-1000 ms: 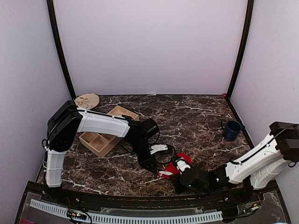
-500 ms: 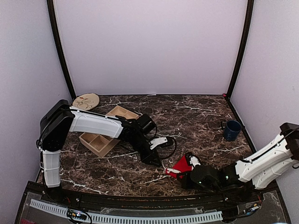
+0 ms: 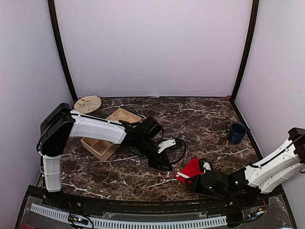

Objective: Roll the socks
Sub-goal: Roll the sock at the center of the board.

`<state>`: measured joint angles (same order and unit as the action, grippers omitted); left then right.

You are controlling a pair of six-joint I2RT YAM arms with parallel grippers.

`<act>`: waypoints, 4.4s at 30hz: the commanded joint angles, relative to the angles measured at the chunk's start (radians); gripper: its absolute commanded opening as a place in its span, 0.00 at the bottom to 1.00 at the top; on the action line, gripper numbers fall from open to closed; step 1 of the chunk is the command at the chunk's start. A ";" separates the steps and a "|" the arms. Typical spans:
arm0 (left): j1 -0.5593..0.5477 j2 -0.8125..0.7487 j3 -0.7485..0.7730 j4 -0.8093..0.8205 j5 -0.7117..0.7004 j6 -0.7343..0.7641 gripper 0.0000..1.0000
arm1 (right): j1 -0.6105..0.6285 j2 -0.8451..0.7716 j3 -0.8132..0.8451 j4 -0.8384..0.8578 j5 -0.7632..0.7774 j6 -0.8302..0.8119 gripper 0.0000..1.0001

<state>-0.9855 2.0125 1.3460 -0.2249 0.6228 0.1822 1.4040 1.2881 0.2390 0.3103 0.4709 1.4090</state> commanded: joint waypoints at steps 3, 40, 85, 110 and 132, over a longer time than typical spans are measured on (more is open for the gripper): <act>-0.018 0.016 0.053 0.029 0.051 0.035 0.28 | -0.007 -0.026 -0.034 0.038 0.012 0.137 0.00; -0.196 0.094 0.099 0.056 -0.396 0.303 0.32 | -0.007 -0.107 -0.142 0.076 -0.044 0.331 0.00; -0.331 0.099 0.041 0.143 -0.561 0.514 0.18 | -0.006 -0.241 -0.181 0.001 -0.101 0.303 0.00; -0.195 0.160 0.110 -0.150 -0.504 0.319 0.00 | -0.010 -0.321 -0.020 -0.370 -0.058 0.107 0.38; -0.079 0.059 0.055 -0.388 -0.301 0.187 0.00 | -0.106 -0.102 0.260 -0.474 -0.018 -0.592 0.47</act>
<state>-1.1011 2.0586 1.3964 -0.3752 0.2207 0.3847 1.3033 1.1645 0.4694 -0.1604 0.4297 1.0214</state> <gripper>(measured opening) 0.056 0.468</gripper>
